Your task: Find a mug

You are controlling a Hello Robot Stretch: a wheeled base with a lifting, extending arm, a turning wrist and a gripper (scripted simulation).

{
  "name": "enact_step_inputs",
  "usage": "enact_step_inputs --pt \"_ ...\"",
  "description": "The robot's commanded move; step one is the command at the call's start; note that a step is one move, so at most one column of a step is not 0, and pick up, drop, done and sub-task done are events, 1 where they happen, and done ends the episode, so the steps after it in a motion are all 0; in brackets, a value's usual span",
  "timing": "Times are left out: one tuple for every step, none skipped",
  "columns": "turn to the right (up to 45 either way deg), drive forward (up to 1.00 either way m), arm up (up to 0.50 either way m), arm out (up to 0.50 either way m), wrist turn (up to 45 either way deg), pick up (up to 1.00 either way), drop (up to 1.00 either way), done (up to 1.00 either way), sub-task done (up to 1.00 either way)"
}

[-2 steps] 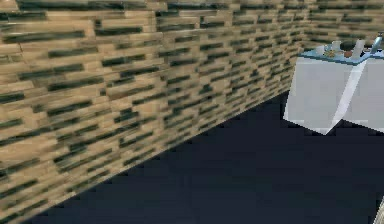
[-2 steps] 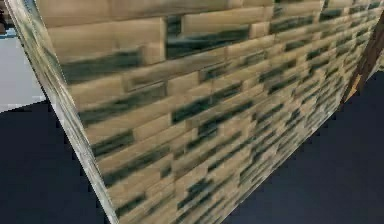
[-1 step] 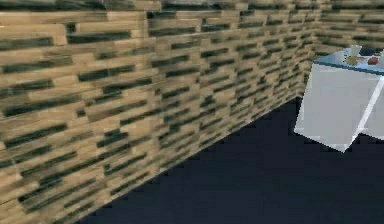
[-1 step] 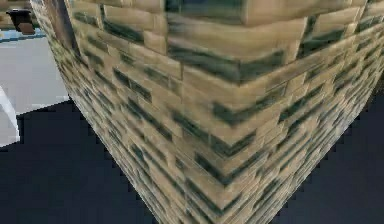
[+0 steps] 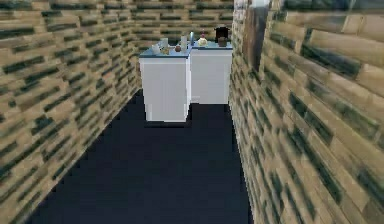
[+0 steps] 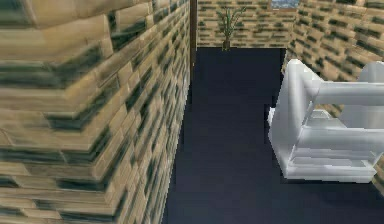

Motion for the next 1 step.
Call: enact_step_inputs --pt "3.0 0.0 0.0 0.0 0.0 0.0 0.0 0.0 0.0"
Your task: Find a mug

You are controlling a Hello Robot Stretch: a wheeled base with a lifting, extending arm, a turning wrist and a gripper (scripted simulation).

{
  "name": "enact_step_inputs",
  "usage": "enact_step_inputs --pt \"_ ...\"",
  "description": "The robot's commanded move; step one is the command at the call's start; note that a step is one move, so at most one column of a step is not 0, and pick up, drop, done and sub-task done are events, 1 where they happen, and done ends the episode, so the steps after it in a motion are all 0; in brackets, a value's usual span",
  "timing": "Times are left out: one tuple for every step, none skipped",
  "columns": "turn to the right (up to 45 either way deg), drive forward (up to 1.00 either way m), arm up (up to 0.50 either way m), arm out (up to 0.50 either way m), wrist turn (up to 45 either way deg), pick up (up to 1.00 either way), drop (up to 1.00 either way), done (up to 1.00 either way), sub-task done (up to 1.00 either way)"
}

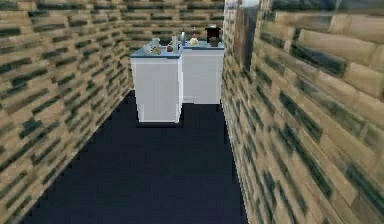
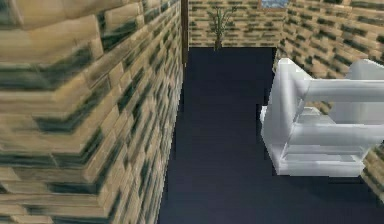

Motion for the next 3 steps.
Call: enact_step_inputs --pt "0.0 1.0 0.0 0.0 0.0 0.0 0.0 0.0 0.0" --pt "0.0 1.0 0.0 0.0 0.0 0.0 0.0 0.0 0.0" --pt "-39.0 0.0 0.0 0.0 0.0 0.0 0.0 0.0 0.0"
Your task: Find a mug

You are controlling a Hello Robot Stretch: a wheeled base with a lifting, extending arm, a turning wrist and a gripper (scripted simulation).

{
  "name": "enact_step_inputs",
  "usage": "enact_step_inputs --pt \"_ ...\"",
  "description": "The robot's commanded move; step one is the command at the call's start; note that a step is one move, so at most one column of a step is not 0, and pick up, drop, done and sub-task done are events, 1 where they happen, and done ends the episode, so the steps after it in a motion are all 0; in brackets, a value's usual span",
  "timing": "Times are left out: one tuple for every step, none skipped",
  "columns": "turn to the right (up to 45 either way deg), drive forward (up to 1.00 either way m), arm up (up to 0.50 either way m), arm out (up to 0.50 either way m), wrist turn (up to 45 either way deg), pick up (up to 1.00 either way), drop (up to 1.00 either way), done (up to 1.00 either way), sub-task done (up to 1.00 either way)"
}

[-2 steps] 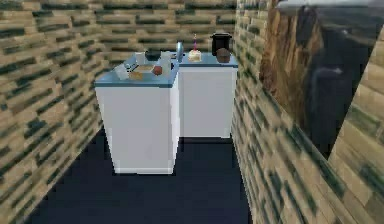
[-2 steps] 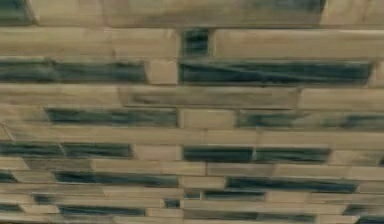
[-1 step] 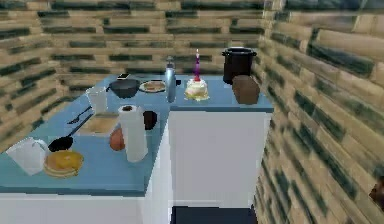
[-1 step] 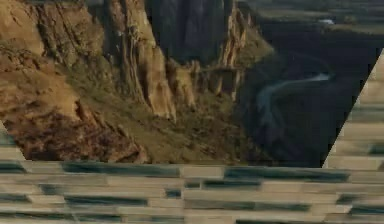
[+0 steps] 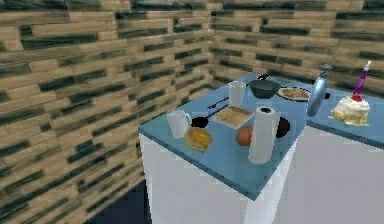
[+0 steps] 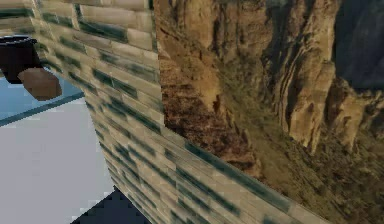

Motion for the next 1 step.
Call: enact_step_inputs --pt "0.0 0.0 0.0 0.0 0.0 0.0 0.0 1.0 0.0"
